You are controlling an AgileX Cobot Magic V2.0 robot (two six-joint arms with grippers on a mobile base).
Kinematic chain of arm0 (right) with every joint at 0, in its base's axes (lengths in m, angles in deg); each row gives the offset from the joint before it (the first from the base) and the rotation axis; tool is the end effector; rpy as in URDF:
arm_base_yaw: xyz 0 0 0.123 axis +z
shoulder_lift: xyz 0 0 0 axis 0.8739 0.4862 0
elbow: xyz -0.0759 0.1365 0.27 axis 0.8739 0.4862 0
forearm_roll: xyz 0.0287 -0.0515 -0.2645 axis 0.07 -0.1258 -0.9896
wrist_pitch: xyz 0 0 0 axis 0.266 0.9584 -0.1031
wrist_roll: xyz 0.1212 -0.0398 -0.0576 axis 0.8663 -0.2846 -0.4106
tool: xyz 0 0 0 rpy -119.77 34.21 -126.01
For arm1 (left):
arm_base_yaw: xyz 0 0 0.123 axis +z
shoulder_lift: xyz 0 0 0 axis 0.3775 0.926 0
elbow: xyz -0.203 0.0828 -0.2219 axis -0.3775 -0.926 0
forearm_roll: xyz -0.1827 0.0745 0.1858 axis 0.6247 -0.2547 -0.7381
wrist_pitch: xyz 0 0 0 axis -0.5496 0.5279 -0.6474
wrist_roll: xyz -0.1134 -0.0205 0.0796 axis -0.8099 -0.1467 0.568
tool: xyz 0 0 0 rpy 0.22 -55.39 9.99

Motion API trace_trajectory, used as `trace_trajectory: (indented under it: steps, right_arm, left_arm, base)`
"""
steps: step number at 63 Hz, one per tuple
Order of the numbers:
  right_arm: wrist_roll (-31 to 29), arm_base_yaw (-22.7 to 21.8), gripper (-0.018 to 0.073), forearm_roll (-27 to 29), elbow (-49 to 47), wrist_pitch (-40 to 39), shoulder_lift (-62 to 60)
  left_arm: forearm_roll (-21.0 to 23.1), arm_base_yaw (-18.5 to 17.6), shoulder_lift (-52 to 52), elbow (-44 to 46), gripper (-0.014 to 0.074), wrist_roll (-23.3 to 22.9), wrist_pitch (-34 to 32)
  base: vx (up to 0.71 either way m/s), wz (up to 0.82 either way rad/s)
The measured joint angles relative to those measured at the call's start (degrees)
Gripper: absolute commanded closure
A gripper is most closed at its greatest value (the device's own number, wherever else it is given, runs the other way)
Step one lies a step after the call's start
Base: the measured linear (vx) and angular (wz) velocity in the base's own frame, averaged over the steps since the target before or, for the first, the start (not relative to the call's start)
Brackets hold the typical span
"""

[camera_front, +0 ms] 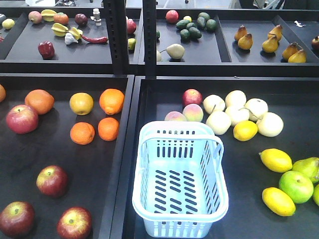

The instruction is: Pick three apples into basket with both arms

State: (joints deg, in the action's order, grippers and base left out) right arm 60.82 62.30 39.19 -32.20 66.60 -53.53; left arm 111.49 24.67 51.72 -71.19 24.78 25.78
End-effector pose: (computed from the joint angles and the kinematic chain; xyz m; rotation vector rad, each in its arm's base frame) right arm 0.0980 0.0006 0.1902 0.1166 1.6157 0.1279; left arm 0.0906 0.0064 0.2485 -0.8142 1.1899 -0.8942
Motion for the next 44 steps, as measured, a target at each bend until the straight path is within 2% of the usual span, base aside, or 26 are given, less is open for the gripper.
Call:
trace_trajectory:
  steps: [24, 32, 44]
  right_arm:
    - [0.0, 0.0, 0.0564, 0.0, 0.0, 0.0, 0.0]
    - [0.0, 0.0, 0.0564, 0.0, 0.0, 0.0, 0.0]
    - [0.0, 0.0, 0.0564, 0.0, 0.0, 0.0, 0.0]
  left_arm:
    - [-0.37, 0.0, 1.18, 16.6, 0.0603, 5.29, -0.12]
    - [-2.3, 0.0, 4.57, 22.61, 0.0603, 10.92, 2.38]
    - [-2.96, 0.0, 11.39, 30.68, 0.0603, 21.0, 7.82]
  base:
    - [0.0, 0.0]
    - [0.0, 0.0]
    - [0.0, 0.0]
